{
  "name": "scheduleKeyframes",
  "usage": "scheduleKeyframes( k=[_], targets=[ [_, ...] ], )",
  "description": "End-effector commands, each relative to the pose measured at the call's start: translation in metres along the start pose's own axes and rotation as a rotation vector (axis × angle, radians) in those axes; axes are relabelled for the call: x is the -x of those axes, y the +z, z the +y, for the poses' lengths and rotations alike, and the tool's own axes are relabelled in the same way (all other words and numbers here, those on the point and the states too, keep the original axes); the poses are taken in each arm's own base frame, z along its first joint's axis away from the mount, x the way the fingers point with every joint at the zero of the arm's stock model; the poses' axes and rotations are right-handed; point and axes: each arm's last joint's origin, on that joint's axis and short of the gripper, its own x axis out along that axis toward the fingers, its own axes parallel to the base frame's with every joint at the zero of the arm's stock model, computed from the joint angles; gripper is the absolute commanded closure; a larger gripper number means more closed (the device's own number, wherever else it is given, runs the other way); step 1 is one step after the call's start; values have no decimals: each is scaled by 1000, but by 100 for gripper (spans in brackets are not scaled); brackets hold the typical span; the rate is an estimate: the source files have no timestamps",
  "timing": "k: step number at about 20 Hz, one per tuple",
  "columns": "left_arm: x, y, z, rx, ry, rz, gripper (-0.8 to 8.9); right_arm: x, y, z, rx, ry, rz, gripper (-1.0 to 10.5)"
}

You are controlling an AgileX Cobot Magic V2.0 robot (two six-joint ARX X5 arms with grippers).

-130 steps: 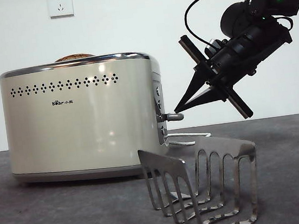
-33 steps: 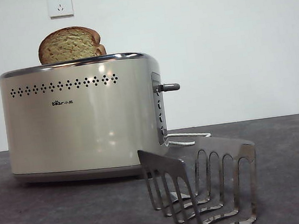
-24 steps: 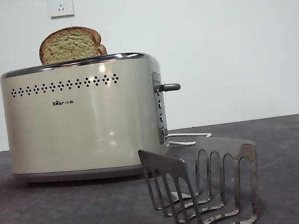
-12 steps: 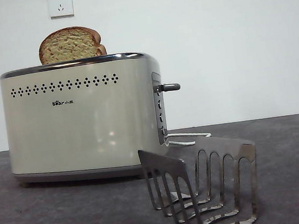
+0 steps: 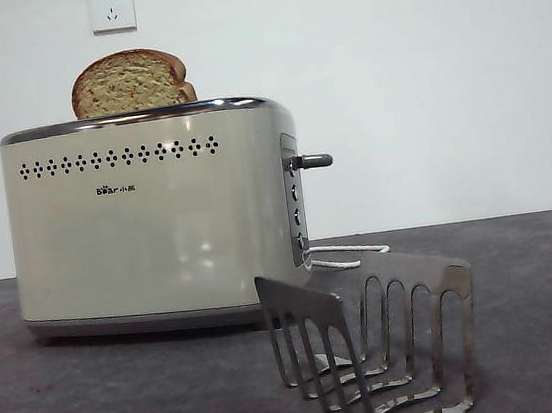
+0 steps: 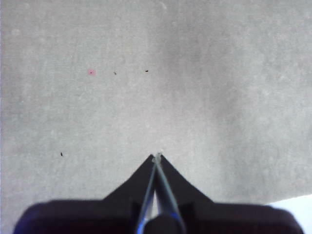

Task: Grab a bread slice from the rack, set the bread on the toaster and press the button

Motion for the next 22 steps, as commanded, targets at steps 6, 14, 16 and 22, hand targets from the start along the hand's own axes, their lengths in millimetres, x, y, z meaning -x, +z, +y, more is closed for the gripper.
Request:
scheduleKeyframes(
  k=[6, 14, 16, 22],
  targets=[
    [-2, -3, 0, -15, -2, 11, 817, 0, 1, 0, 2, 1, -6, 946],
    [-4, -6, 0, -15, -2, 52, 817, 0, 1, 0, -1, 3, -14, 946],
    [-5, -7, 0, -15, -2, 61, 817, 3, -1, -6, 35, -15, -44, 946],
    [-5, -7, 0, -15, -3, 73, 817, -25, -39, -17, 14, 93, -577, 946]
  ],
)
